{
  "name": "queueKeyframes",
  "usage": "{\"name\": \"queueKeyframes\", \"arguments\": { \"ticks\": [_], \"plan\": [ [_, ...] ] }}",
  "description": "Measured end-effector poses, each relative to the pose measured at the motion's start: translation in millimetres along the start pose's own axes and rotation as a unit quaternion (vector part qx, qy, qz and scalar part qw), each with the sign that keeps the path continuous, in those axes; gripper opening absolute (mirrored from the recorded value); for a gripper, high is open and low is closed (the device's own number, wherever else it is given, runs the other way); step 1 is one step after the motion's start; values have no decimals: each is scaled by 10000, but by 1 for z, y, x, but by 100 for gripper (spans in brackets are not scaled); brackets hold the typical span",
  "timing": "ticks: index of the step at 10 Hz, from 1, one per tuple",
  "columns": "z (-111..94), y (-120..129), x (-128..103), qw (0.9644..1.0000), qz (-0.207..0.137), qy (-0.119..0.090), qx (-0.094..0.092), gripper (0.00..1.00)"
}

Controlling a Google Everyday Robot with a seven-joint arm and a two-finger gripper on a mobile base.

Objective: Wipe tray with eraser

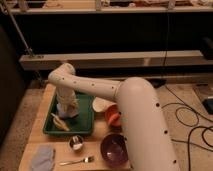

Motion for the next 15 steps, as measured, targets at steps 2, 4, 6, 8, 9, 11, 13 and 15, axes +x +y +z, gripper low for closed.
{"name": "queueKeyframes", "arguments": {
  "ticks": [2,4,6,8,9,11,13,15],
  "plan": [
    [8,1,-25,9999,71,-93,5,0],
    [15,6,-38,9998,150,-89,102,0],
    [16,14,-48,9995,276,-56,160,0],
    [9,24,-48,9991,380,8,160,0],
    [7,33,-47,9989,450,28,136,0],
    [6,48,-44,9987,509,55,88,0],
    [9,84,-40,9979,629,118,29,0],
    [11,96,-28,9977,645,200,56,0]
  ]
}}
